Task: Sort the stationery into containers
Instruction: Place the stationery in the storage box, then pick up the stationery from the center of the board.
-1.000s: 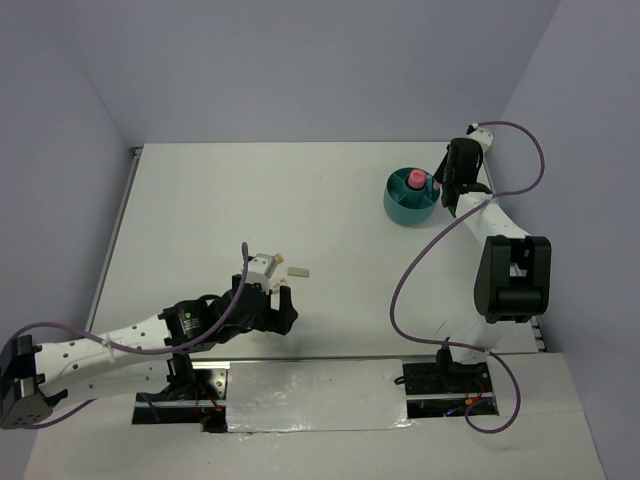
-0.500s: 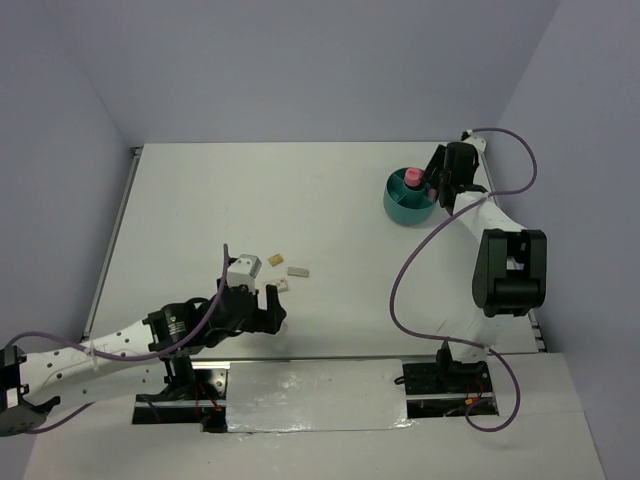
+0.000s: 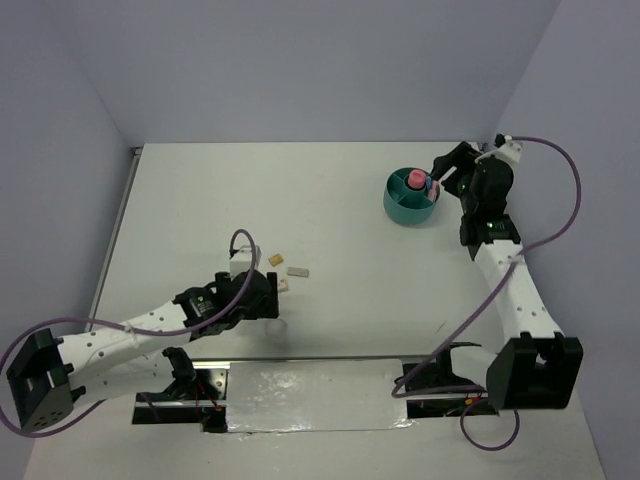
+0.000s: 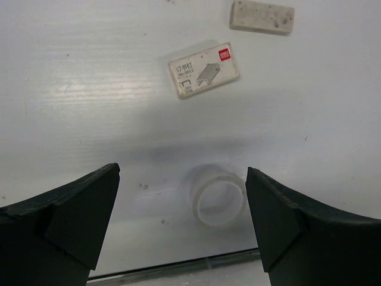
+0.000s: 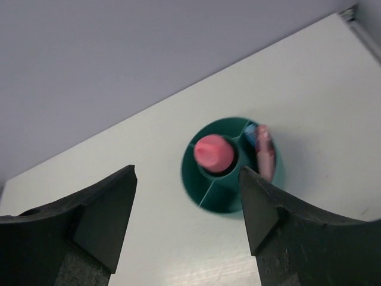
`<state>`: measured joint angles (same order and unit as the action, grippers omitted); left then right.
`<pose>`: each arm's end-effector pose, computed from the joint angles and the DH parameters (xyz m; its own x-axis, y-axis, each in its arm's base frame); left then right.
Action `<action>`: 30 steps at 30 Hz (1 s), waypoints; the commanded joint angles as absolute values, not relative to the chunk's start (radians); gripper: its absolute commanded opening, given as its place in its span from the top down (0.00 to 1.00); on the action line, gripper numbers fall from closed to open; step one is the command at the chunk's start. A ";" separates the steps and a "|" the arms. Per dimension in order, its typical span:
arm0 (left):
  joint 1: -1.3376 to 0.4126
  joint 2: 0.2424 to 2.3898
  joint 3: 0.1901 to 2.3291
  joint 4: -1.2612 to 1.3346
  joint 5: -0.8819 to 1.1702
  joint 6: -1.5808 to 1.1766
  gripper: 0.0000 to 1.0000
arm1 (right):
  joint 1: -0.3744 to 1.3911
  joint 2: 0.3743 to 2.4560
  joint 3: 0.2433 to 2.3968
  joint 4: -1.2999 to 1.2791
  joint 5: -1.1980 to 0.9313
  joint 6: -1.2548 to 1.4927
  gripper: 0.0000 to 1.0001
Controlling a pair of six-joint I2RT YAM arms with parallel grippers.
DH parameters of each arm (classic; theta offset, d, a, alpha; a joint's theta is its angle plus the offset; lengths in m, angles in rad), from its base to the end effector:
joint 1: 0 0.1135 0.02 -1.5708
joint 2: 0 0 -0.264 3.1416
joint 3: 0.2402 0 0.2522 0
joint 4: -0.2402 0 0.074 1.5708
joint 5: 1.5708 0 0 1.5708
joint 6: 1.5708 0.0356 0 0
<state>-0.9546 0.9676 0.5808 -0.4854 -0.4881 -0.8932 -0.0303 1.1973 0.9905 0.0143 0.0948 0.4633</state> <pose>0.1220 -0.1434 0.2133 -0.7032 -0.1977 -0.6830 -0.0022 0.9612 -0.2759 0.2829 -0.0119 0.3468 -0.1161 0.4486 -0.8862 0.1955 0.8850 0.4225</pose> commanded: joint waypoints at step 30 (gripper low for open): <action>-0.795 1.687 0.908 -0.449 -0.482 -1.126 0.22 | 0.380 0.612 0.595 -0.275 -0.132 0.503 0.23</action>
<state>-0.7925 1.6474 0.9150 -0.4488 -0.4854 -1.0805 0.3729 0.6224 0.6083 -0.2562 -0.1146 0.5068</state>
